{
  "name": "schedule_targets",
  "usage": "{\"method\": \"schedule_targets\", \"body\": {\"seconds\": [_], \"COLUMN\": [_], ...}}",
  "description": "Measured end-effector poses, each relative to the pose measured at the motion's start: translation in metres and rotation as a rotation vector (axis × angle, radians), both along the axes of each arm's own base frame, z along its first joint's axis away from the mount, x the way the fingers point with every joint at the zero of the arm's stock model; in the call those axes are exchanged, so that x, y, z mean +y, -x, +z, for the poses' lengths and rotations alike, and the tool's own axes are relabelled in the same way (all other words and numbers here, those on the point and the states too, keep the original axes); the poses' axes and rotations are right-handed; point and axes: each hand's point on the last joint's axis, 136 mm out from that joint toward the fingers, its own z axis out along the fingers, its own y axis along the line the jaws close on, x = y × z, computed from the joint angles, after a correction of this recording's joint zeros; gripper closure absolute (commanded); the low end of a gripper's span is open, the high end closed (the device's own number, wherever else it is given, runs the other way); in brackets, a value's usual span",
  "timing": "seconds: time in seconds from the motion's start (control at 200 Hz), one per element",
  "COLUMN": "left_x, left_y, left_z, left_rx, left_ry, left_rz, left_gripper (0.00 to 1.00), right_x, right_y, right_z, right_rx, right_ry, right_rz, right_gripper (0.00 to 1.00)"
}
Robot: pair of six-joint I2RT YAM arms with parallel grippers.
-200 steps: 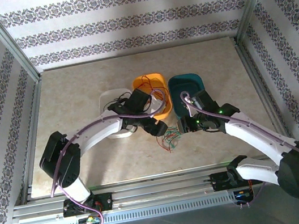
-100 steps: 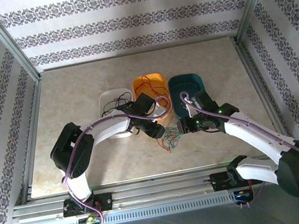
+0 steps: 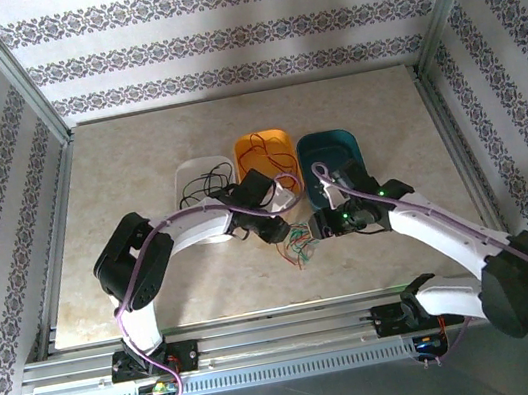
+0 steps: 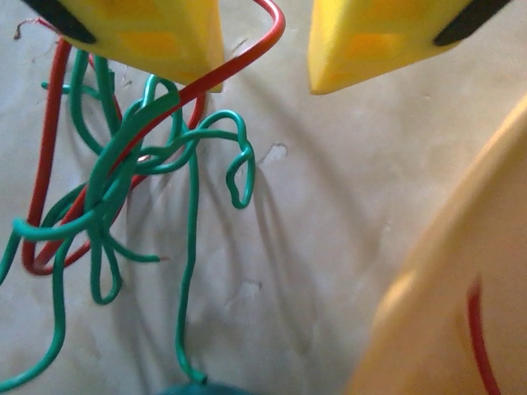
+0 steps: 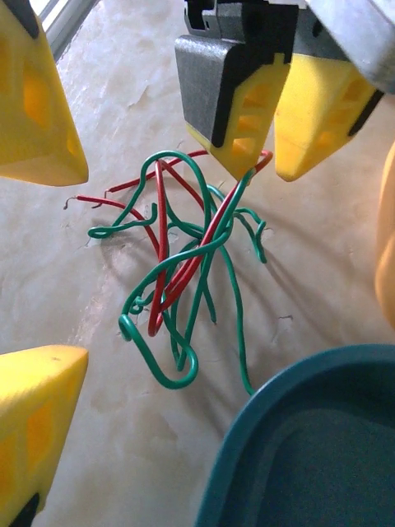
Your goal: Untangle the cables
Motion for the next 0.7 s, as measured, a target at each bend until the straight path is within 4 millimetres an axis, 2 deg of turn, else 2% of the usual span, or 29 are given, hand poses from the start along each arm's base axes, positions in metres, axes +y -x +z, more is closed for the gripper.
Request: {"method": "schedule_targets", "body": {"seconds": [0.25,0.375,0.485,0.6,0.7], "left_x": [0.001,0.001,0.002,-0.001,-0.002], "left_y": [0.010,0.014,0.016,0.016,0.016], "left_z": [-0.011,-0.009,0.001,0.015,0.023], "left_rx": [0.034,0.040,0.027,0.007,-0.003], "left_ry": [0.025,0.039,0.058,0.087,0.103], "left_rz": [-0.002,-0.004,-0.007,-0.013,-0.017], "left_gripper": [1.00,1.00,1.00,1.00,1.00], "right_x": [0.005,0.004,0.001,-0.002,-0.007], "right_y": [-0.005,-0.010,-0.017,-0.025,-0.032], "right_z": [-0.023,-0.027,-0.029,-0.032,-0.035], "right_rx": [0.092,0.097,0.095,0.090,0.083], "right_ry": [0.055,0.073,0.084,0.096,0.112], "right_rz": [0.019,0.016,0.002,-0.013,-0.040], "right_gripper": [0.48,0.49,0.51,0.64,0.85]}}
